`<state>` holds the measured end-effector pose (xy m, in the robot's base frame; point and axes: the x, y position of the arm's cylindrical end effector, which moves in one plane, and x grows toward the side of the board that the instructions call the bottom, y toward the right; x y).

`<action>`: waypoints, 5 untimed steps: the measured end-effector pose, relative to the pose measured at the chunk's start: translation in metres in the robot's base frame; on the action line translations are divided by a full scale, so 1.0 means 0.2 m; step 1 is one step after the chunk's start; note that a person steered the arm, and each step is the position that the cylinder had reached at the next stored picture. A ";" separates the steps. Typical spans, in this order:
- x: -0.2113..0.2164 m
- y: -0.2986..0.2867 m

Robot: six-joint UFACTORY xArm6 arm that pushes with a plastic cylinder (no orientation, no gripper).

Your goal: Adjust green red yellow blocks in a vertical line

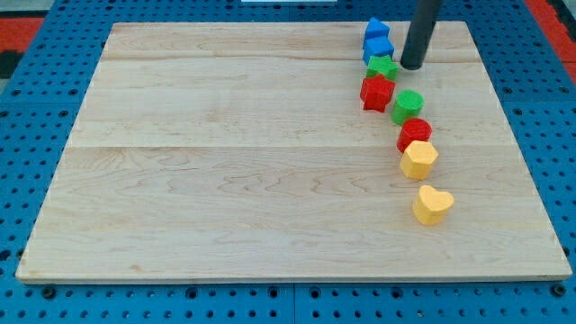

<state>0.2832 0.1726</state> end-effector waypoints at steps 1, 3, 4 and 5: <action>-0.03 -0.06; 0.25 0.11; 0.30 0.13; 0.34 0.09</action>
<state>0.3507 0.1914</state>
